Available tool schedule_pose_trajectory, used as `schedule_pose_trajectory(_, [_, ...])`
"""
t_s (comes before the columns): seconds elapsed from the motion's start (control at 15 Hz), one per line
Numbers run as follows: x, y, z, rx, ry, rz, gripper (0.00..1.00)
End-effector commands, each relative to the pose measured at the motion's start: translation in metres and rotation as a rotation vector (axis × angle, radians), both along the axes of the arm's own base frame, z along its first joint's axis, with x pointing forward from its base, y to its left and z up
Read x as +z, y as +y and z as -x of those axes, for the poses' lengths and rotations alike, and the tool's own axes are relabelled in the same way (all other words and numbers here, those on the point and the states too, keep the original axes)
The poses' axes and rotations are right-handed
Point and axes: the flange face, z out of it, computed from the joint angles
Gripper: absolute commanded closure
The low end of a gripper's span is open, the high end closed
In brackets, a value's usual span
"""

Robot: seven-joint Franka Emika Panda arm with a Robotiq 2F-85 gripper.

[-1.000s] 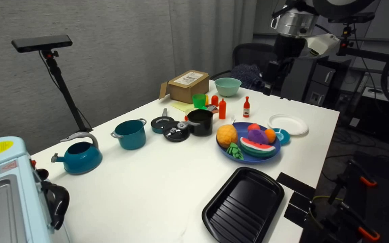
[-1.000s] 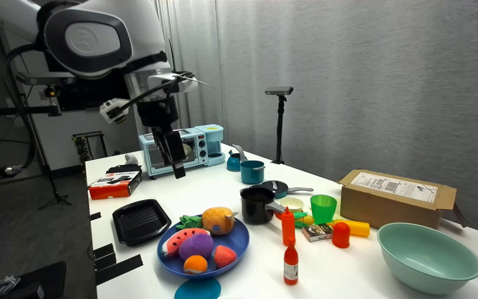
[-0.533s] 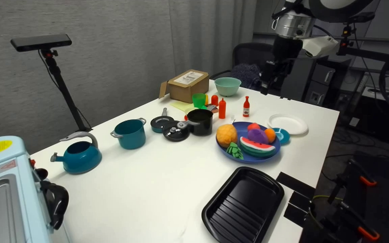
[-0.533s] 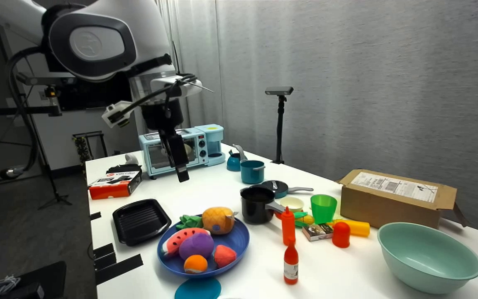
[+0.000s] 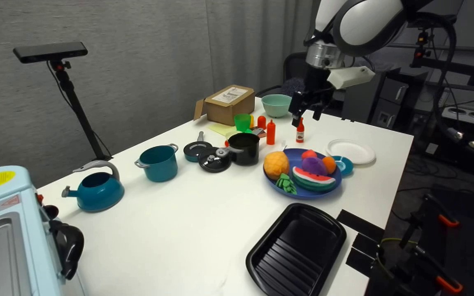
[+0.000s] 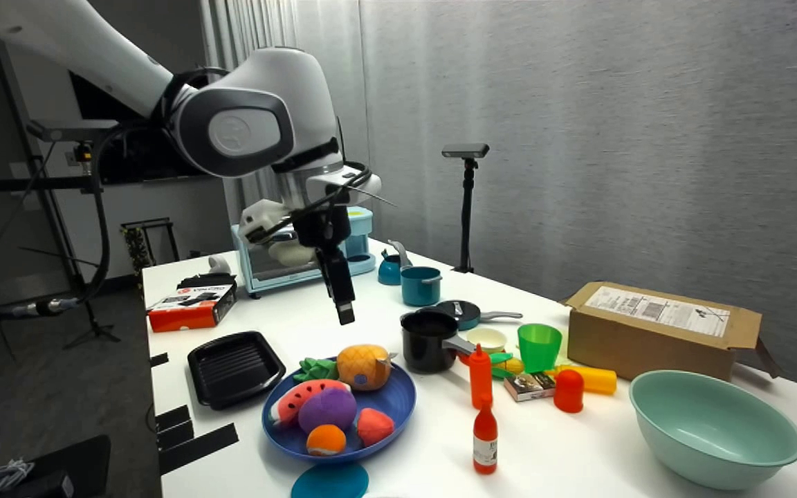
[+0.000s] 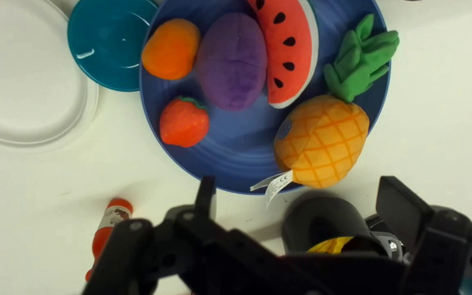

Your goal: Put the pineapple and watermelon plushies on the black plate, then put the purple and strawberry plushies in the black pot, then the orange plushie on the white plate

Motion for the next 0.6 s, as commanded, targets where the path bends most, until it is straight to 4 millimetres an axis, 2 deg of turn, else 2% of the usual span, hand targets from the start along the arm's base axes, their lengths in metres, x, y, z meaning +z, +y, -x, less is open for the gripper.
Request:
schedule_pose_trajectory(0.0, [-0.026,0.011,-0.034,-0.130,0.018,-0.033,0.00])
schedule_pose_trajectory(0.27, [-0.062,0.023,-0.050,-0.238,0.057,-0.026,0.00])
schedule_pose_trajectory(0.53, [-0.091,0.034,-0.060,-0.262,0.090,-0.018,0.00])
